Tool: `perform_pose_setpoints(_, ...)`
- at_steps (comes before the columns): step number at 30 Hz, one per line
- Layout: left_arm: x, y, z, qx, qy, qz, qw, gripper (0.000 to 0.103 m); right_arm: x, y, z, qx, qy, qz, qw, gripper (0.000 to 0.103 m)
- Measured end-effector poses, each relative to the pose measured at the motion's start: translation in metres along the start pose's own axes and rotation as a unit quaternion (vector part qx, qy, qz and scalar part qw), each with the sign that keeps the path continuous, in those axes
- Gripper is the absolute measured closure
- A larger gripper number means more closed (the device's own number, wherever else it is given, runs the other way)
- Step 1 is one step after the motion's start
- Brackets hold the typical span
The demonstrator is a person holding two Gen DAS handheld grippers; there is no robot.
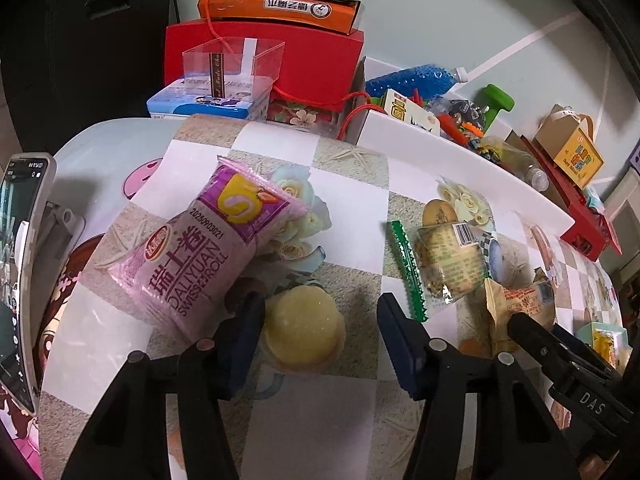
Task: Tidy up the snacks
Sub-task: 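Grasp the yellow round bun with the left tool while the right tool grasps the barcoded bread bag, then lift the bun with the left tool while the right tool lifts the bread bag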
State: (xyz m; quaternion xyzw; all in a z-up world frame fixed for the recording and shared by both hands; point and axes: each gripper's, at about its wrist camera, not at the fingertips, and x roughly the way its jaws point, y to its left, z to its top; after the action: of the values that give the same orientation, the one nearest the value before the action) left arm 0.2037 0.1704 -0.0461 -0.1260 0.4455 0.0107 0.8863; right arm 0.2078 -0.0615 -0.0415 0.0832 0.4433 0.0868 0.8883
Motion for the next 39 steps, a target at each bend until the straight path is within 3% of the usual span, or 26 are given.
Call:
perform_pose_setpoints(7,0.002,-0.004,0.000,0.004,-0.006,0.009,0.9999,0.044,0.001,0.002,0.000,-0.008,-0.002,-0.005,1.000,0.012)
perform_pose_setpoints(13,0.003,-0.006,0.000,0.012,-0.007,0.017,0.9998,0.069,0.002,0.003,-0.001,-0.014,-0.002,-0.008,1.000,0.012)
perform_pose_setpoints(17,0.003,-0.008,0.000,0.015,-0.009,0.017,0.9997,0.069,0.002,0.003,-0.001,-0.014,-0.003,-0.008,1.000,0.014)
perform_pose_setpoints(21,0.003,-0.011,-0.001,0.021,-0.009,0.009,0.9997,0.069,0.001,0.005,0.000,-0.017,-0.006,0.001,1.000,0.029)
perform_pose_setpoints(32,-0.003,-0.023,0.001,0.029,-0.014,-0.009,0.9994,0.069,-0.005,0.006,0.001,-0.020,-0.014,0.013,1.000,0.034)
perform_pose_setpoints(39,-0.021,-0.031,0.007,0.038,-0.034,-0.023,0.9984,0.076,-0.032,0.007,0.008,-0.023,-0.049,0.017,0.998,0.034)
